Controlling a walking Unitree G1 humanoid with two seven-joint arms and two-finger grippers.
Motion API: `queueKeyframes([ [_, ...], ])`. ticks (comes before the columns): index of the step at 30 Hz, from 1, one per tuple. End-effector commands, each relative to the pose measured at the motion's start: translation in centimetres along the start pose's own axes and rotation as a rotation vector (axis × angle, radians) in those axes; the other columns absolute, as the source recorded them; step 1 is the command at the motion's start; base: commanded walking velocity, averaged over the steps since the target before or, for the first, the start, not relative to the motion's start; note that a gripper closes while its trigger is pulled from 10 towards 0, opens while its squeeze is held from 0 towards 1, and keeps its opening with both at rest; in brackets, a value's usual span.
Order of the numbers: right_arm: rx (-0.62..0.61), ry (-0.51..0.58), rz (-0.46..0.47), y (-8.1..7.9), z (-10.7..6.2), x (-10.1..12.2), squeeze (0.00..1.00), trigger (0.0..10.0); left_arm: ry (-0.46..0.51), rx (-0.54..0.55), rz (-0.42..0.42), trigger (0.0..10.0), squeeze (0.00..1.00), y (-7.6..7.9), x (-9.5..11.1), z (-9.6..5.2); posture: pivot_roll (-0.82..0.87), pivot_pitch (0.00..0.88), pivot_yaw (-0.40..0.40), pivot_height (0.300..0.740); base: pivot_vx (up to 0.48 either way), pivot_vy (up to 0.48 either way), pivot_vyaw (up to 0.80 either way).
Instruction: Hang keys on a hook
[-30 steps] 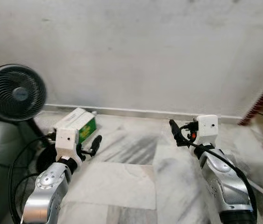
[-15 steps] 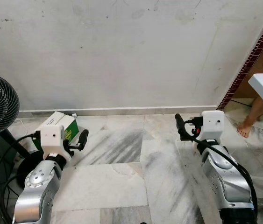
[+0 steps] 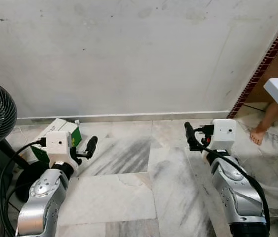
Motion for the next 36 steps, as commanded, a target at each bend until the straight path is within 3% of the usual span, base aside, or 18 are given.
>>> queueKeyframes([
  [1,-0.001,0.006,0.008,-0.10,-0.05,0.38,0.00,10.0,0.001,-0.002,0.004,10.0,0.00,-0.12,0.30,-0.02,0.04,0.081,0.008,0.740,0.000,0.000,-0.79],
  [16,0.009,0.015,0.006,-0.13,0.28,0.79,0.00,10.0,-0.003,-0.009,-0.006,10.0,0.00,0.15,0.08,-0.05,0.04,0.081,-0.002,0.740,0.232,0.083,-0.62],
  [36,0.013,0.009,0.015,-0.51,0.50,0.79,0.00,10.0,-0.017,-0.019,-0.011,10.0,0.00,0.29,-0.12,0.09,0.04,0.088,0.002,0.740,0.268,0.249,0.00],
])
Point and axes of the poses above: a point about 5 cm out from each wrist's last joint towards the gripper, its own z axis pointing out of the wrist towards the gripper, its own x axis along the axis of the wrist's last joint, y = z × x, the point moved 3 cm from there along z, pointing out of the wrist towards the gripper, and after that the axes turned 2 degrees about -z, right-handed, at the moved point
